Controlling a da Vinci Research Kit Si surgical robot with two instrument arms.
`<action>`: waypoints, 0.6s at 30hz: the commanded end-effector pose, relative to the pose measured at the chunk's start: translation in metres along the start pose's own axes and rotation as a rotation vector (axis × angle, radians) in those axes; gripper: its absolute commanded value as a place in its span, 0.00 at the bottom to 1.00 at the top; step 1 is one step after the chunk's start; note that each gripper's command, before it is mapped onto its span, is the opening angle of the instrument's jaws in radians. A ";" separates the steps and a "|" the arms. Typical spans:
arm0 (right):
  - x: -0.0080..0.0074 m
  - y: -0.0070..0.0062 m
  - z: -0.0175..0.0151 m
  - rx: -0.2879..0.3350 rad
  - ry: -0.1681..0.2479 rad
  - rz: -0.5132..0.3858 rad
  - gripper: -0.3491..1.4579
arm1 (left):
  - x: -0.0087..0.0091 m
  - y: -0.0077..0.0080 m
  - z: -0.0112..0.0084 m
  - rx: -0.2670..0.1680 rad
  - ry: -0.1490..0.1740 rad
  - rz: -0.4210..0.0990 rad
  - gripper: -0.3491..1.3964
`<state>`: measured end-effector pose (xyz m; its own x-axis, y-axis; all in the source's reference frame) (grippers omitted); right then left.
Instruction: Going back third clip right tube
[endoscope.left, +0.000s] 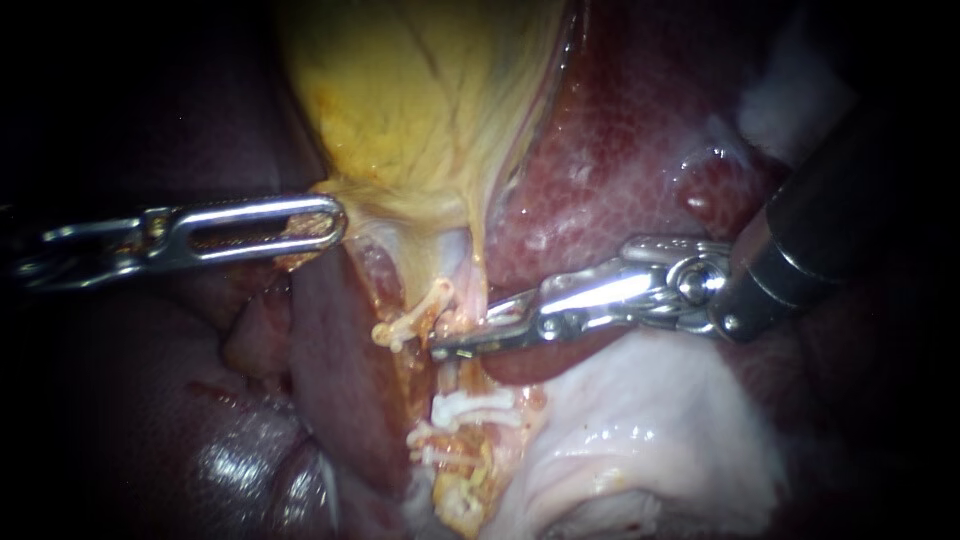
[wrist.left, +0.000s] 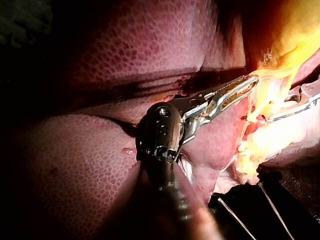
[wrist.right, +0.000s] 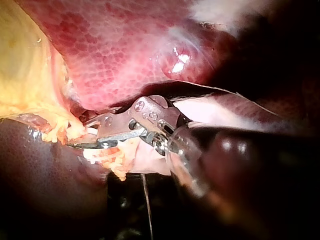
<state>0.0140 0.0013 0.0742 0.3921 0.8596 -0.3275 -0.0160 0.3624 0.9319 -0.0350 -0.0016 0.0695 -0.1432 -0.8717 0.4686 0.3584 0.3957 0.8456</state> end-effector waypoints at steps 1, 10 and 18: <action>0.0000 -0.0001 0.0000 0.001 0.000 0.000 0.00 | 0.0000 0.0000 0.0000 0.001 0.000 0.000 0.00; -0.0016 -0.0002 0.0008 -0.031 -0.005 -0.092 0.44 | 0.0000 0.0000 -0.0001 0.001 0.000 0.000 0.00; -0.0010 0.0000 0.0008 -0.142 0.053 -0.184 0.52 | 0.0000 0.0000 -0.0002 0.002 0.001 0.000 0.00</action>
<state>0.0143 0.0002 0.0747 0.3517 0.7844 -0.5110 -0.0789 0.5687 0.8187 -0.0348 -0.0017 0.0694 -0.1425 -0.8719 0.4685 0.3574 0.3961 0.8458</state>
